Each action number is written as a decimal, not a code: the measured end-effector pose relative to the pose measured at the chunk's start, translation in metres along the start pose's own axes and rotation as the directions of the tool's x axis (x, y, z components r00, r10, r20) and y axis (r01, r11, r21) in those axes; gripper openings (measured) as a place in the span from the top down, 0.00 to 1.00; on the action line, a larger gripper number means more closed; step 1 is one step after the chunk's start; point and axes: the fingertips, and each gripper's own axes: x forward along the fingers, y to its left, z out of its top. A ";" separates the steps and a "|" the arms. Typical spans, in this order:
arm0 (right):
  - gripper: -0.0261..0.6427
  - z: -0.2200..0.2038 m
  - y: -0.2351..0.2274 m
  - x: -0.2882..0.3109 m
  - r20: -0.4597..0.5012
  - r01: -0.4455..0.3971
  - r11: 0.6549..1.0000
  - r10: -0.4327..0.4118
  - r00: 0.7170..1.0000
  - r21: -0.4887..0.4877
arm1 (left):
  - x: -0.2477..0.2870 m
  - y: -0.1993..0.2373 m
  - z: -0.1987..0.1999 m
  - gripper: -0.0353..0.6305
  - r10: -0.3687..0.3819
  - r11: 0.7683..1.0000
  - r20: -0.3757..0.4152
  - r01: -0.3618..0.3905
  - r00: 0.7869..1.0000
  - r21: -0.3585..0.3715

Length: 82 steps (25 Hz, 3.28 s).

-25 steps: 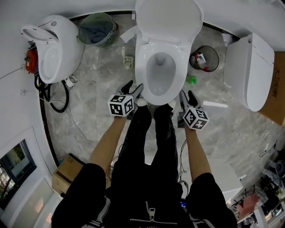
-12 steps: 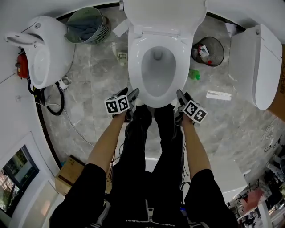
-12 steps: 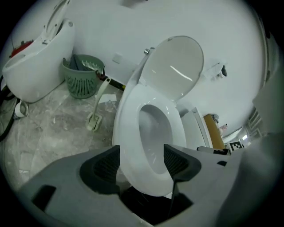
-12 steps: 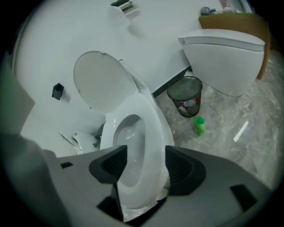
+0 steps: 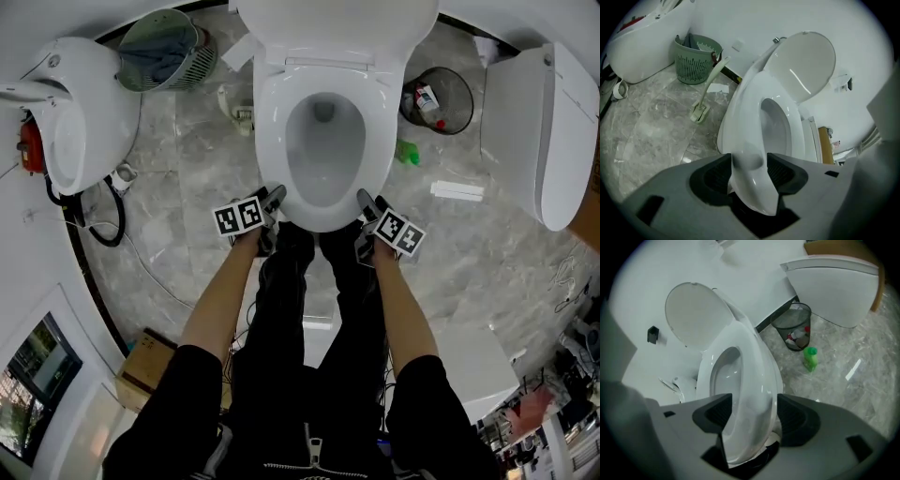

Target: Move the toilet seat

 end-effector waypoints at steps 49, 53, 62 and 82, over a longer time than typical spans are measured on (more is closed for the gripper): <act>0.68 0.176 0.199 -0.173 0.001 -0.301 0.929 0.308 0.951 0.214 | -0.189 -0.197 0.189 0.65 0.013 0.961 0.421 0.106 0.907 -0.257; 0.67 0.203 0.217 -0.178 0.072 -0.346 0.892 0.341 0.937 0.291 | -0.196 -0.213 0.218 0.62 -0.035 0.948 0.441 0.169 0.897 -0.268; 0.68 0.269 0.249 -0.173 0.252 -0.411 0.823 0.333 0.909 0.394 | -0.195 -0.246 0.286 0.61 -0.121 0.915 0.485 0.287 0.866 -0.283; 0.67 0.380 0.289 -0.126 0.406 -0.388 0.807 0.205 0.890 0.444 | -0.162 -0.279 0.405 0.63 -0.164 0.899 0.488 0.333 0.858 -0.285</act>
